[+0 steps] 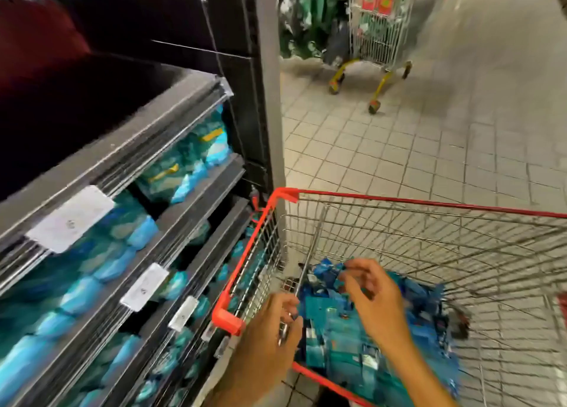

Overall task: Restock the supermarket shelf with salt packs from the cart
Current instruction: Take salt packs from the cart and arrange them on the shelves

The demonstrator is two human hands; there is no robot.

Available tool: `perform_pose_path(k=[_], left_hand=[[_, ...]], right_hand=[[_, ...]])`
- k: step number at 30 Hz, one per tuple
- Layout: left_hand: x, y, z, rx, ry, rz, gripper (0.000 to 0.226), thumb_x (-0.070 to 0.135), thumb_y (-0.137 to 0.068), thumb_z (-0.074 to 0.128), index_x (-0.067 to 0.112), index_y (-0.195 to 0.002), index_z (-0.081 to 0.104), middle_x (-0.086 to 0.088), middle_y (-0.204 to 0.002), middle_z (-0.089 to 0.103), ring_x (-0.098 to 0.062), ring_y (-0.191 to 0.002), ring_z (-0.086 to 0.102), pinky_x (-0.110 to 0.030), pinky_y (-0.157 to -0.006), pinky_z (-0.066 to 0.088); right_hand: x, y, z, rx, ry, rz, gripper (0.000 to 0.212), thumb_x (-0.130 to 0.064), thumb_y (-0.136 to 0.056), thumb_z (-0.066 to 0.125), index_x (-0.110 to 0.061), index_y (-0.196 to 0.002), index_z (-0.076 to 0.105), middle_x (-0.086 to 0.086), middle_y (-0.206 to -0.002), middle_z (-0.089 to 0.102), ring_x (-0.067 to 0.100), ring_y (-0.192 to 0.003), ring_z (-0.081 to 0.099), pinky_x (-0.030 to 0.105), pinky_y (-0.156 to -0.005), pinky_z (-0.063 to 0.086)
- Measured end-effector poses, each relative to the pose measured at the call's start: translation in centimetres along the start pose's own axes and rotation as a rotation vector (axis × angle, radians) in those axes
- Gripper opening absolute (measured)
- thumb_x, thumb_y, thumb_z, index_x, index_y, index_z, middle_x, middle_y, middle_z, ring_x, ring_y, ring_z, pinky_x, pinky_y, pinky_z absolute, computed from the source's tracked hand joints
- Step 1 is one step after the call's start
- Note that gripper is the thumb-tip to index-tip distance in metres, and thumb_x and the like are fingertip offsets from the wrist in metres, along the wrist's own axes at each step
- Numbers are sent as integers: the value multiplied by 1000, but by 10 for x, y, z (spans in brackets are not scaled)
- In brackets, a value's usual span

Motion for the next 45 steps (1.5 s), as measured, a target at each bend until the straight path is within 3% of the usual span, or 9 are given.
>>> perform_pose_path(k=[11, 16, 21, 24, 26, 31, 37, 42, 45], left_hand=[[-86, -221, 253, -430, -150, -551, 15, 24, -102, 46, 18, -91, 55, 1, -90, 56, -18, -90, 49, -30, -84, 43], [-160, -280, 324, -478, -238, -646, 22, 20, -98, 49, 0, -93, 57, -14, -80, 57, -19, -66, 49, -25, -54, 34], [-217, -313, 383, -633, -332, -632, 63, 35, -103, 43, -5, -148, 27, -15, -153, 34, -35, -140, 34, -37, -109, 33], [-236, -328, 402, -589, -269, -668, 72, 46, -94, 60, -5, -140, 39, -15, -120, 59, -30, -108, 57, -41, -101, 44], [-242, -337, 405, -539, -320, -707, 75, 56, -83, 68, -8, -119, 51, -9, -84, 56, -20, -74, 55, -39, -82, 50], [-249, -339, 408, -468, 0, -898, 51, 28, -66, 90, 5, -104, 64, -14, -109, 71, -21, -74, 69, -28, -46, 55], [-221, -325, 402, -440, 200, -955, 31, 12, -71, 86, 7, -81, 57, -11, -87, 68, -22, -71, 66, -27, -47, 53], [-187, -293, 374, -432, 280, -994, 44, 9, -76, 82, -1, -109, 54, -21, -114, 64, -26, -79, 65, -27, -49, 54], [-160, -268, 341, -432, 355, -995, 52, 6, -79, 79, -2, -121, 51, -21, -123, 61, -34, -97, 65, -39, -77, 54]], right_hand=[[305, -101, -132, 141, 317, 669, 22, -10, -94, 61, -2, -114, 58, 13, -99, 63, 29, -96, 62, 21, -68, 40], [406, -143, -105, -83, 517, 744, 38, -28, -94, 60, 3, -115, 56, 19, -111, 57, 34, -109, 56, 40, -86, 46], [461, -185, -81, -201, 849, 677, 79, -63, -90, 50, -5, -143, 35, 19, -145, 39, 35, -135, 40, 50, -107, 37], [478, -204, -72, -213, 923, 685, 92, -75, -79, 56, -6, -139, 39, 20, -141, 45, 37, -132, 43, 51, -106, 36], [490, -213, -69, -265, 840, 759, 101, -76, -73, 64, -3, -138, 39, 19, -139, 48, 36, -128, 48, 47, -98, 43], [508, -218, -72, -262, 370, 944, 78, -46, -64, 88, 0, -118, 57, 15, -116, 65, 31, -102, 64, 42, -83, 57], [482, -198, -77, -100, 266, 882, 30, -16, -70, 83, -12, -87, 59, 8, -84, 67, 25, -77, 66, 41, -69, 57], [450, -140, -90, 1, -178, 1021, 89, -7, -75, 83, -13, -150, 36, 5, -147, 47, 29, -119, 58, 44, -95, 49], [416, -97, -101, 12, -349, 1046, 115, -17, -60, 91, -24, -154, 25, -5, -141, 51, 15, -113, 58, 36, -94, 39]])
Point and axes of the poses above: each hand's wrist, its own y-axis away from the middle knuckle, its own z-axis out of the palm, x = y × z, the point moved 6 cm from there along -y, towards the middle knuckle
